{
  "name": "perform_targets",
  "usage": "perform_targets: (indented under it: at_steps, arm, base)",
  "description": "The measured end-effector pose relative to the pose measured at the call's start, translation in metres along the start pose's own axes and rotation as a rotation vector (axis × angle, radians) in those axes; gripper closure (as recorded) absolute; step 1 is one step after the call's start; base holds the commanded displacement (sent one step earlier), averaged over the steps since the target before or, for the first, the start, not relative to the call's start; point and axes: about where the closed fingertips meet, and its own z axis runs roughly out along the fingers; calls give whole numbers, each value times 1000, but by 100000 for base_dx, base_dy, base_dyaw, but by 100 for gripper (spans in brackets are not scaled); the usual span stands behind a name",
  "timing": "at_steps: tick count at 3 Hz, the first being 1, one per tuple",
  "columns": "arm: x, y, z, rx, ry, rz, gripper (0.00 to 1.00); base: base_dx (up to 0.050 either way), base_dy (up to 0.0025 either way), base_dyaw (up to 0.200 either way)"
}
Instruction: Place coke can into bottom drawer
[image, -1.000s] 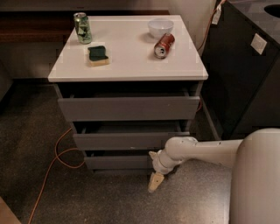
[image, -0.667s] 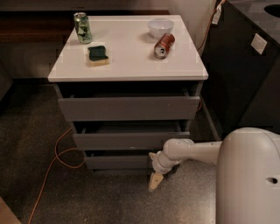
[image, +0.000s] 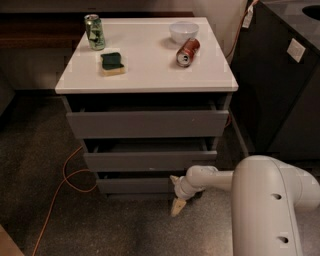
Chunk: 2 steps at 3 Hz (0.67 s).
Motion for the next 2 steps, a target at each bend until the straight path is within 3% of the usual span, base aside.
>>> perform_targets:
  at_steps: [2]
  arm:
    - [22, -25, 44, 106, -62, -22, 0]
  base:
    - [0, 0, 0]
